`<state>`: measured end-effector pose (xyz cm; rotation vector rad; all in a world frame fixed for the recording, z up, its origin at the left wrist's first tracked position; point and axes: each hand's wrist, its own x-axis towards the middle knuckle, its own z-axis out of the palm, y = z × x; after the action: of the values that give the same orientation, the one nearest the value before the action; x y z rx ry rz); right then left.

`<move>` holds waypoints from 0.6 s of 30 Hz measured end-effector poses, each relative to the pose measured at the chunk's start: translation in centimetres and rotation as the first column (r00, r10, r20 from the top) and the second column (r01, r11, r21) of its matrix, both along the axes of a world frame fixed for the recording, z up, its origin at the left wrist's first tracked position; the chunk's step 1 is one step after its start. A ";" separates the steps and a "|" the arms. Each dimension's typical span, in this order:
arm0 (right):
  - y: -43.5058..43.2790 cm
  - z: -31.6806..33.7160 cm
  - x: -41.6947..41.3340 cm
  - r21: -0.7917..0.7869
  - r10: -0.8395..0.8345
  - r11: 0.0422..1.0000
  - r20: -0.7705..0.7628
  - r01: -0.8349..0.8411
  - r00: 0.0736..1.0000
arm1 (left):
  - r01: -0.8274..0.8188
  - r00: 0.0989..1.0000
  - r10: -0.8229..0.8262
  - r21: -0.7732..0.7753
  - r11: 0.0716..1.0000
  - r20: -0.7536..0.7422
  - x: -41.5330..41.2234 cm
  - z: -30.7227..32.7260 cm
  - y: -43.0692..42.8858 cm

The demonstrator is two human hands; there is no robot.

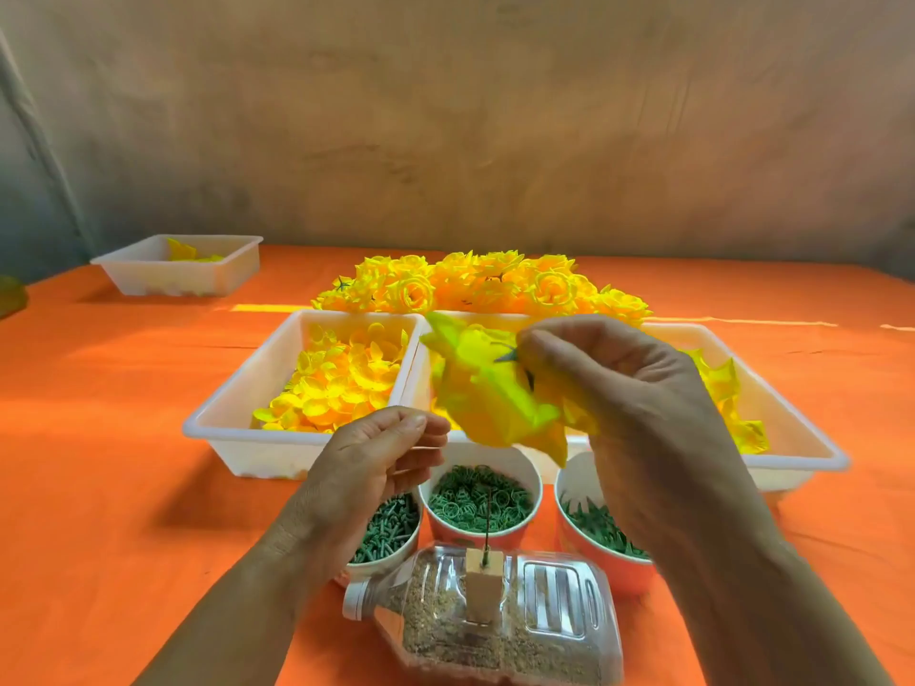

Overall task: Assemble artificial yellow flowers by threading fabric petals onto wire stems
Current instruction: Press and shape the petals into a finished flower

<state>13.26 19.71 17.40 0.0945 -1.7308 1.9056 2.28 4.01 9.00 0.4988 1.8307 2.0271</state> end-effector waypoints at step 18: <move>1.9 -5.2 -5.6 -0.775 0.462 0.602 0.141 -0.193 0.875 | 0.250 0.960 -0.272 0.232 0.940 0.065 1.0 4.9 2.7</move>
<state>7.66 21.60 12.22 -0.2478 -0.9903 2.9285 3.23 6.76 13.90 0.6561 1.4059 2.0399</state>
